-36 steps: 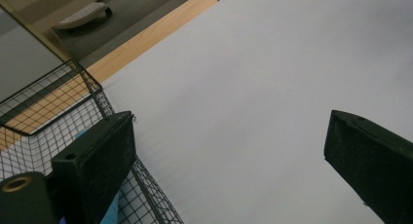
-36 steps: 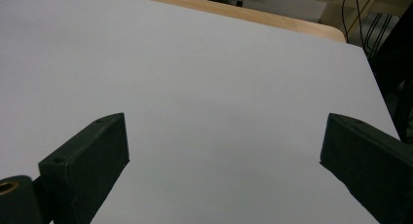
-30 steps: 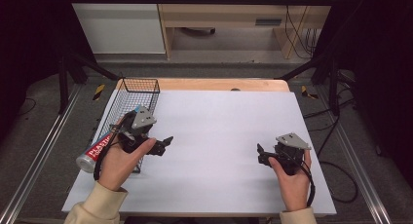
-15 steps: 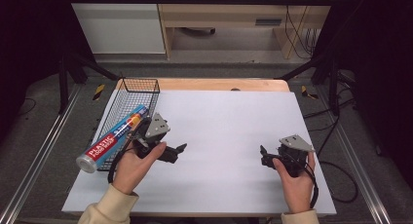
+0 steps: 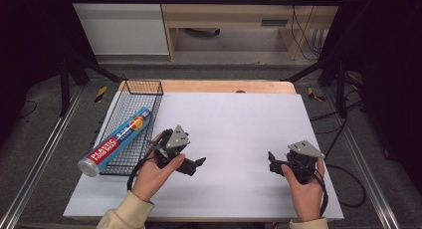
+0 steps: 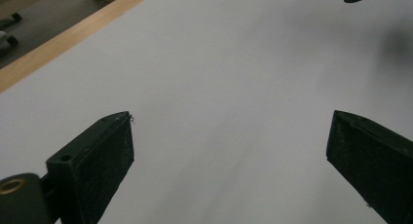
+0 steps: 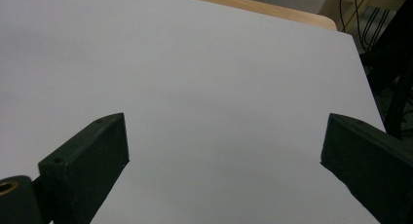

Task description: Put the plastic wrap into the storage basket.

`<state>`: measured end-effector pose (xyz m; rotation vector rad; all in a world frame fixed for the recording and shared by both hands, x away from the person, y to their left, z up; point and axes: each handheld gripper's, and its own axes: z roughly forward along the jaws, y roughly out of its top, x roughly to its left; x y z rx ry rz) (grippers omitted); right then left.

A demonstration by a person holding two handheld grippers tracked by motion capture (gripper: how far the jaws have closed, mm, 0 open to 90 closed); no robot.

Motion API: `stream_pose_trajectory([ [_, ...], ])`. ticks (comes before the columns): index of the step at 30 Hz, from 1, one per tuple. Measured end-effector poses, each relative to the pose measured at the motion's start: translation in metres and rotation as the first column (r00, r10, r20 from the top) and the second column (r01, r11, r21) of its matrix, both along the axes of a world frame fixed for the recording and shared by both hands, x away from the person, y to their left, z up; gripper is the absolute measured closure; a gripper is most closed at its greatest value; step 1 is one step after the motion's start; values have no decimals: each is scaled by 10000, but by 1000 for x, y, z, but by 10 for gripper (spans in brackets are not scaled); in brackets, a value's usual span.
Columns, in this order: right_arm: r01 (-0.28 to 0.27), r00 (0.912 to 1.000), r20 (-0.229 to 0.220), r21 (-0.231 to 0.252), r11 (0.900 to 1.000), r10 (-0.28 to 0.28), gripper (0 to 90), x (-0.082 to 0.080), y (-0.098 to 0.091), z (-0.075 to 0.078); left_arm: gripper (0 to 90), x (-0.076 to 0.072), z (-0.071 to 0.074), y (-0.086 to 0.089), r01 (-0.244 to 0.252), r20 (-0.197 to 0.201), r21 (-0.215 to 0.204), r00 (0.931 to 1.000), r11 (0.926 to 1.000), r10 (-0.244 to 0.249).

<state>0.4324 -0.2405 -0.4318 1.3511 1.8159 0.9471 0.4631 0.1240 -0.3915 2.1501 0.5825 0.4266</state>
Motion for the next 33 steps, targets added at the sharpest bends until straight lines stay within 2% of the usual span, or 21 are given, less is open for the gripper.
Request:
stream_pose_trajectory([
  [2, 23, 10000, -76, 11, 10000, -23, 39, -2, -2, -1, 35, -1, -9, -4, 204, -174, -63, 9996, 9998, -205],
  [3, 23, 10000, -76, 11, 10000, -23, 39, -2, -2, -1, 35, -1, -9, -4, 204, -174, -63, 9996, 9998, -205],
  [9, -66, 9998, -197, 29, 10000, 66, 40, -5, -6, -3, 35, 0, -30, 2, 127, -346, -61, 9993, 9999, -129],
  [13, -126, 9994, -312, 61, 9999, 128, 43, -6, -7, -5, 36, 0, -36, 7, -5, -354, -94, 9994, 10000, 1],
  [16, -179, 9994, -298, 56, 9998, 181, 42, -7, -7, -5, 36, -2, -41, 11, 10, -81, 72, 10000, 10000, -9],
  [24, -234, 9987, -446, 167, 9996, 241, 44, -10, -10, -7, 37, -2, -54, 22, -471, -95, 250, 9988, 9986, 474],
  [33, -398, 9963, -738, 512, 9979, 435, 56, -14, -14, -13, 46, -6, -69, 25, -979, -562, 602, 9933, 9934, 1013],
])
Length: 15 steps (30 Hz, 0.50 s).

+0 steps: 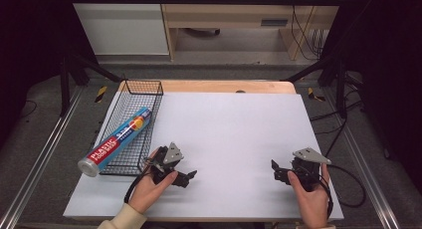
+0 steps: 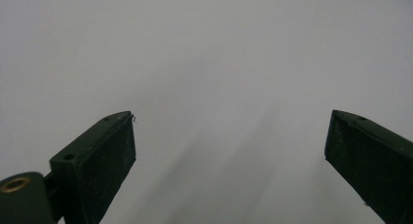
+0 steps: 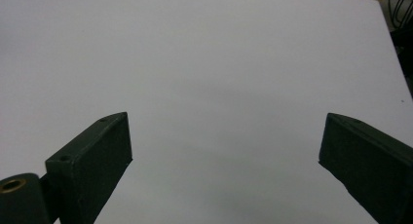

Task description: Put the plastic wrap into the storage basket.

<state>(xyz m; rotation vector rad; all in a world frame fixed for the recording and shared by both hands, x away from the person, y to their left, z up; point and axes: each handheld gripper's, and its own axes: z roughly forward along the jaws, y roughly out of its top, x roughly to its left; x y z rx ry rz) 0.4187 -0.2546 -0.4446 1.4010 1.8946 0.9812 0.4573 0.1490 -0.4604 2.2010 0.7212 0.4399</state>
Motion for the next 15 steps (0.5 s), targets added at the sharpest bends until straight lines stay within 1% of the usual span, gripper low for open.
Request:
stream_pose_trajectory([
  [1, -93, 10000, -32, 17, 10000, 93, 57, 0, 0, -1, 46, -1, -3, 1, -60, -50, 37, 10000, 10000, 60],
  [5, -198, 9997, -156, 66, 9998, 199, 60, -3, -2, -5, 47, -4, -6, 4, -92, -32, 98, 10000, 9999, 92],
  [6, -335, 9992, -214, 116, 9994, 338, 63, -4, -4, -9, 46, -7, -8, 7, -134, 48, 9, 9999, 9999, 134],
  [8, -425, 9989, -182, 76, 9991, 426, 65, -5, -5, -12, 46, -8, -9, 9, -142, 99, 15, 9998, 9999, 142],
  [10, -458, 9988, -186, 104, 9989, 460, 65, -6, -5, -13, 46, -10, -11, 14, -263, 134, -179, 9996, 9995, 266],
  [12, -546, 9985, -59, 20, 9985, 546, 65, -6, -6, -18, 46, -12, -15, 18, -335, 268, -265, 9991, 9991, 342],
  [13, -546, 9985, -59, 20, 9985, 546, 65, -6, -6, -18, 46, -12, -15, 18, -335, 268, -265, 9991, 9991, 342],
  [15, -621, 9979, 201, -2, 9981, 621, 64, -6, -6, -21, 46, -14, -15, 17, -298, 325, -222, 9990, 9993, 305],
])
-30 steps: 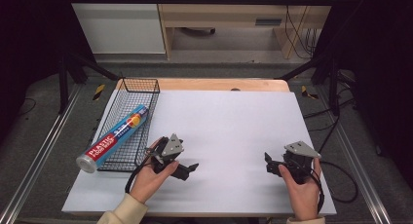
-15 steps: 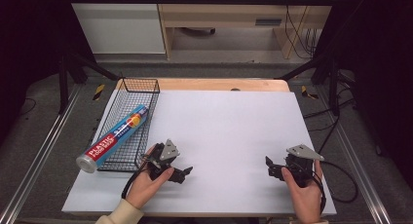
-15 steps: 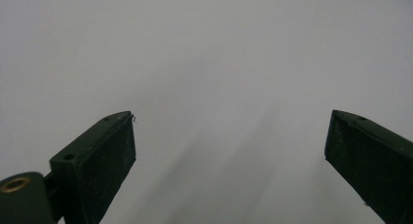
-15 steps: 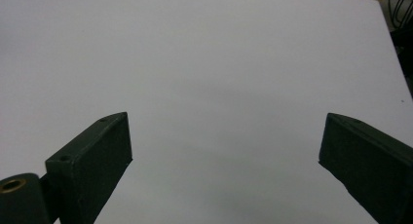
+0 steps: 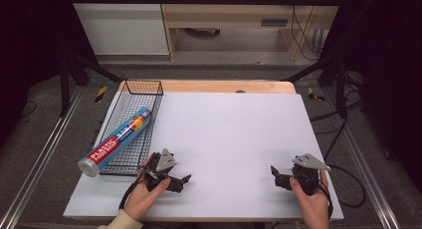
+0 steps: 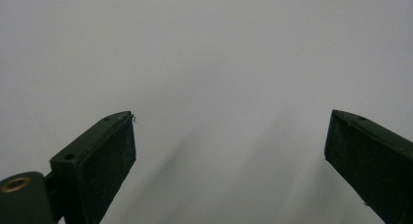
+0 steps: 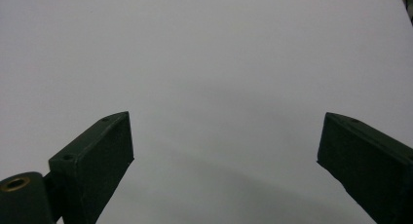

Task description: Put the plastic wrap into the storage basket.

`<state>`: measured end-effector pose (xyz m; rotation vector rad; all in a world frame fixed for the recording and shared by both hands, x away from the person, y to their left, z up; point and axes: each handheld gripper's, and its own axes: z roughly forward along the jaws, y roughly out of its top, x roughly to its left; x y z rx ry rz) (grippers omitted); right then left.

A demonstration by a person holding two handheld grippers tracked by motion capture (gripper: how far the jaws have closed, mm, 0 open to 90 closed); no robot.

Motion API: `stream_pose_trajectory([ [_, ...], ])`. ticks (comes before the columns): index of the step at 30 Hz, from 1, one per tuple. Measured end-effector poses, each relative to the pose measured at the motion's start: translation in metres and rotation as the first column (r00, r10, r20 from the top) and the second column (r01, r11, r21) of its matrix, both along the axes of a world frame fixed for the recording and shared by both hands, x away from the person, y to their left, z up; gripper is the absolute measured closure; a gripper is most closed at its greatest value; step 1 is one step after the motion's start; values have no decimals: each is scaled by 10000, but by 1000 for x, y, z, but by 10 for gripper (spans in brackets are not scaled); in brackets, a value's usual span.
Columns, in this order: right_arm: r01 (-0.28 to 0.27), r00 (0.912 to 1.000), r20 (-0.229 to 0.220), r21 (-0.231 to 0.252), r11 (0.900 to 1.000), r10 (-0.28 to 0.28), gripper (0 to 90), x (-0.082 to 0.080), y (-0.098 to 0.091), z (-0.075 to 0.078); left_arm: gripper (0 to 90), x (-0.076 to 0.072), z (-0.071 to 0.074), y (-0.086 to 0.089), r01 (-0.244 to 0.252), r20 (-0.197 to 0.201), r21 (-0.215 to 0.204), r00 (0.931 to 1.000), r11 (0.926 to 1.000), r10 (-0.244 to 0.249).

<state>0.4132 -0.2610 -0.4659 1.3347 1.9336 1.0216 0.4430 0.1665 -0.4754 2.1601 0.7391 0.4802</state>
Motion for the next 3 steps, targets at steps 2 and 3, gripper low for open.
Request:
stream_pose_trajectory([
  [2, -47, 9995, 317, -69, 10000, 49, 63, 2, -1, -3, 46, -3, 3, -1, 121, 220, -61, 9997, 9999, -119],
  [3, -47, 9995, 317, -69, 10000, 49, 63, 2, -1, -3, 46, -3, 3, -1, 121, 220, -61, 9997, 9999, -119],
])
